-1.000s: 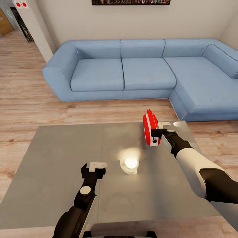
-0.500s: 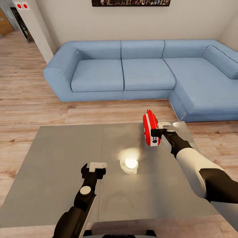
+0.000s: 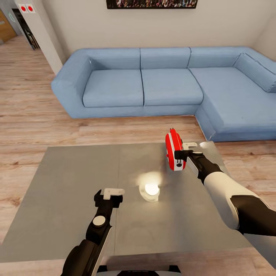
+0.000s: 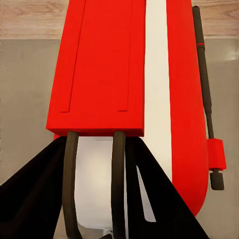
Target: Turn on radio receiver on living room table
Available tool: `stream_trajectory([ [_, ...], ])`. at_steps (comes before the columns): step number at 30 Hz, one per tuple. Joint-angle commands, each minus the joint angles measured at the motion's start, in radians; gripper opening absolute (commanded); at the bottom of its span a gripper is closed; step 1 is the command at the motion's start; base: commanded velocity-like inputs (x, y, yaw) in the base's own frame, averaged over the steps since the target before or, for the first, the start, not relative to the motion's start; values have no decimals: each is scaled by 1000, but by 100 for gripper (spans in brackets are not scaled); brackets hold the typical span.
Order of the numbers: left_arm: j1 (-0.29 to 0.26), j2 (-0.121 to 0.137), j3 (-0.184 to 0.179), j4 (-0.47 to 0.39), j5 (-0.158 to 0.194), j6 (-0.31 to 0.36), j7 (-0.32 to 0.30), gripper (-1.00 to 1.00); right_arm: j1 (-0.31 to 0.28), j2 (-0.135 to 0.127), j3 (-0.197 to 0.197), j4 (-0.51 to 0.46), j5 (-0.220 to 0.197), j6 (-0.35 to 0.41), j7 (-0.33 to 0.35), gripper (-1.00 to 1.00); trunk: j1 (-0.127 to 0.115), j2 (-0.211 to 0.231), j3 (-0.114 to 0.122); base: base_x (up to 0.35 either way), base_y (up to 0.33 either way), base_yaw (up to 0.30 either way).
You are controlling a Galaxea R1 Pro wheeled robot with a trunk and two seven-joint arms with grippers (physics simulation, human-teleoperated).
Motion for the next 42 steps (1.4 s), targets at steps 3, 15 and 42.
stream_trajectory([
  [3,0,0,0,0,0,0,0,100,0,0,0,-1,0,0,-1,-100,-12,21,10,0,0,0],
  [15,0,0,0,1,1,0,0,100,0,1,0,-1,0,0,-1,-100,-58,105,47,0,0,0],
  [42,0,0,-2,-2,2,-2,-1,100,0,-6,0,1,4,5,189,-100,-127,231,104,0,0,0],
])
